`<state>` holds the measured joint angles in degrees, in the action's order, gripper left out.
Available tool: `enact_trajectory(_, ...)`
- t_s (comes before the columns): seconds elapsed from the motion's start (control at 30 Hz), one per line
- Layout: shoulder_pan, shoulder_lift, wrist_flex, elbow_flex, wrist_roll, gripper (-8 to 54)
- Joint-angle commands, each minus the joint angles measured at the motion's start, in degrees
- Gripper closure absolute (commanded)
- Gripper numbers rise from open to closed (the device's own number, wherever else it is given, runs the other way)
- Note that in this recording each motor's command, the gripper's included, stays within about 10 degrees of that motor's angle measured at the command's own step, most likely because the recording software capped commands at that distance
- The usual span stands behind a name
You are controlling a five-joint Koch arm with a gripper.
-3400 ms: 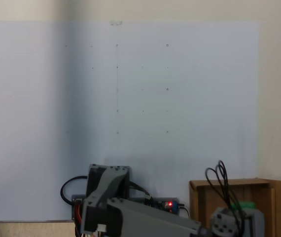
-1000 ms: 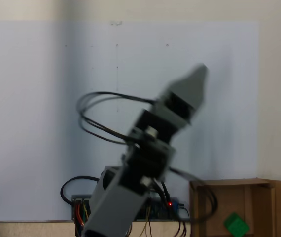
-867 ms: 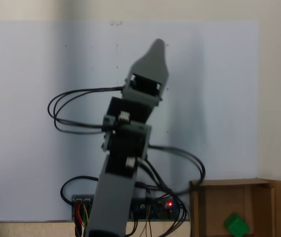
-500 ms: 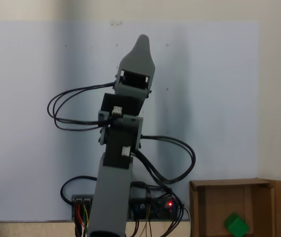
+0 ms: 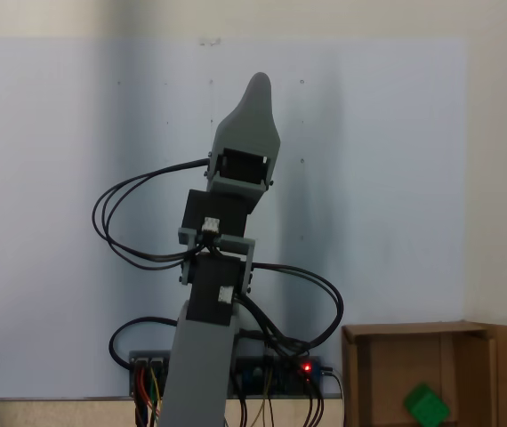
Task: Grasp a green dice and put it in the bin.
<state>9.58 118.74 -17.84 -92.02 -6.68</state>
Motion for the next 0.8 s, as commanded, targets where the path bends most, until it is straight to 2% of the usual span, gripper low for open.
enact_trajectory(0.0,0.4,1.9,8.3,0.5,-2.4,1.8)
enact_trajectory(0.4,-0.2,10.7,25.6,-10.3,-2.3,0.8)
enact_trajectory(0.53,-0.3,16.0,31.4,-18.7,-2.2,0.6)
enact_trajectory(0.77,-0.2,17.0,40.1,-22.4,-2.1,0.4)
